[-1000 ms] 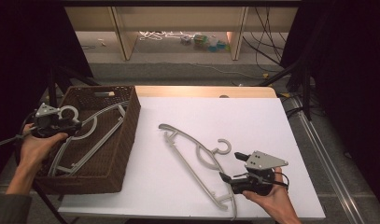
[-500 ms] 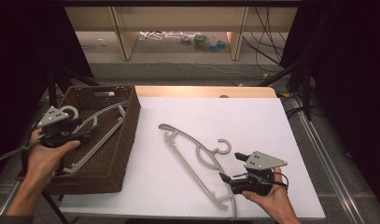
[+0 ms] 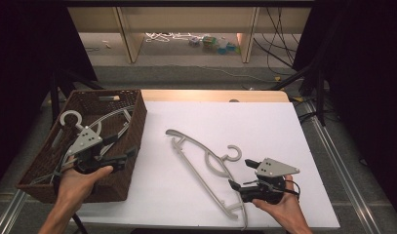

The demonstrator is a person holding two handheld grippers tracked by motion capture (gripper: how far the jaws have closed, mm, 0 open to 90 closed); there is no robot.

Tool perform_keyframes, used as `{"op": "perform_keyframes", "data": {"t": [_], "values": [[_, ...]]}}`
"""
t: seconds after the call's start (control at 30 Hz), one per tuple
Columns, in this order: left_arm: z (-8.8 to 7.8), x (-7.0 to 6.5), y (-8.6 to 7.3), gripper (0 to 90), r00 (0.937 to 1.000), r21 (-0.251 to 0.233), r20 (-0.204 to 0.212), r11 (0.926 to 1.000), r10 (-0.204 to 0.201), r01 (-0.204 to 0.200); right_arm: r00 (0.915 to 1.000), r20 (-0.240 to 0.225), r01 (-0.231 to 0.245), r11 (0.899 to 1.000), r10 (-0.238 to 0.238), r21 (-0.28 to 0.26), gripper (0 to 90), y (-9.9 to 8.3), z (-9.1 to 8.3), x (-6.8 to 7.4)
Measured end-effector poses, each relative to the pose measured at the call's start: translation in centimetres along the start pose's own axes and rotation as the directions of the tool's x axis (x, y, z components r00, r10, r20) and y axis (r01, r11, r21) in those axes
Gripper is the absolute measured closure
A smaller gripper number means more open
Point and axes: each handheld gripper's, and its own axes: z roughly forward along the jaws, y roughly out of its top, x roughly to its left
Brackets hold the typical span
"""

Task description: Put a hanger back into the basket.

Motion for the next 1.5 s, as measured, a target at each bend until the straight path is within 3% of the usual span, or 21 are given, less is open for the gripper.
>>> {"op": "perform_keyframes", "data": {"t": [0.13, 0.37, 0.5, 0.53, 0.67, 0.8, 0.97, 1.07, 1.13, 1.17, 1.23, 1.37, 1.5], "values": [[0.4, -1.2, -0.2, 21.7, 0.9995, -0.031, 0.03, 0.9995, 0.001, 0.0, 1.0, -0.001, 0.005, 1.0, -0.005, -0.004, 16.4, 0.0, 0.0, 0.0], [1.3, -2.5, -1.1, 21.8, 0.9991, -0.043, 0.042, 0.9991, -0.007, 0.008, 1.0, 0.009, 0.004, 1.0, -0.004, -0.006, 16.4, -0.1, -0.1, 0.0], [1.7, -3.7, -1.8, 21.7, 0.9969, -0.067, 0.079, 0.9977, -0.004, 0.009, 0.9997, 0.018, 0.017, 1.0, -0.017, -0.015, 16.4, -0.1, -0.1, 0.0], [1.9, -4.4, -2.1, 21.3, 0.9946, -0.068, 0.103, 0.9977, 0.003, 0.004, 0.9997, 0.014, 0.018, 1.0, -0.018, -0.015, 16.4, 0.0, -0.1, 0.0], [2.3, -5.5, -3.0, 20.6, 0.9914, -0.073, 0.128, 0.9972, 0.028, -0.018, 1.0, 0.007, 0.004, 1.0, -0.004, -0.008, 16.4, -0.1, 0.0, 0.0], [2.6, -6.4, -4.2, 20.4, 0.99, -0.088, 0.132, 0.9953, 0.051, -0.039, 0.9999, 0.01, 0.005, 1.0, -0.005, -0.003, 16.4, -0.1, 0.1, -0.2], [2.9, -7.0, -5.6, 20.0, 0.9843, -0.062, 0.162, 0.9963, 0.069, -0.06, 0.9999, 0.01, 0.01, 1.0, -0.01, 0.01, 16.2, -0.1, 0.3, -0.1], [3.3, -7.3, -6.4, 20.0, 0.9812, -0.06, 0.165, 0.994, 0.1, -0.091, 0.9996, 0.018, 0.022, 0.999, -0.023, 0.033, 16.2, -0.2, 1.0, 0.0], [3.3, -7.3, -6.6, 20.0, 0.9812, -0.064, 0.169, 0.9946, 0.092, -0.082, 0.9997, 0.014, 0.022, 0.998, -0.022, 0.051, 16.3, -0.2, 1.2, 0.0], [3.4, -7.2, -6.9, 20.0, 0.9829, -0.063, 0.163, 0.9951, 0.085, -0.075, 0.9996, 0.012, 0.025, 0.995, -0.026, 0.095, 16.3, -0.3, 2.0, 0.1], [3.5, -7.1, -6.9, 19.8, 0.9841, -0.07, 0.166, 0.9962, 0.063, -0.052, 0.9992, 0.007, 0.039, 0.992, -0.04, 0.121, 16.6, -0.3, 2.6, 0.0], [3.5, -6.8, -7.0, 18.9, 0.9852, -0.074, 0.162, 0.9963, 0.055, -0.043, 0.9982, 0.016, 0.053, 0.974, -0.058, 0.22, 16.8, -0.7, 4.2, -0.3], [3.6, -6.6, -7.1, 18.6, 0.9866, -0.064, 0.154, 0.9969, 0.054, -0.045, 0.9987, 0.029, 0.032, 0.953, -0.042, 0.3, 18.4, -1.1, 5.2, -0.9]]}}
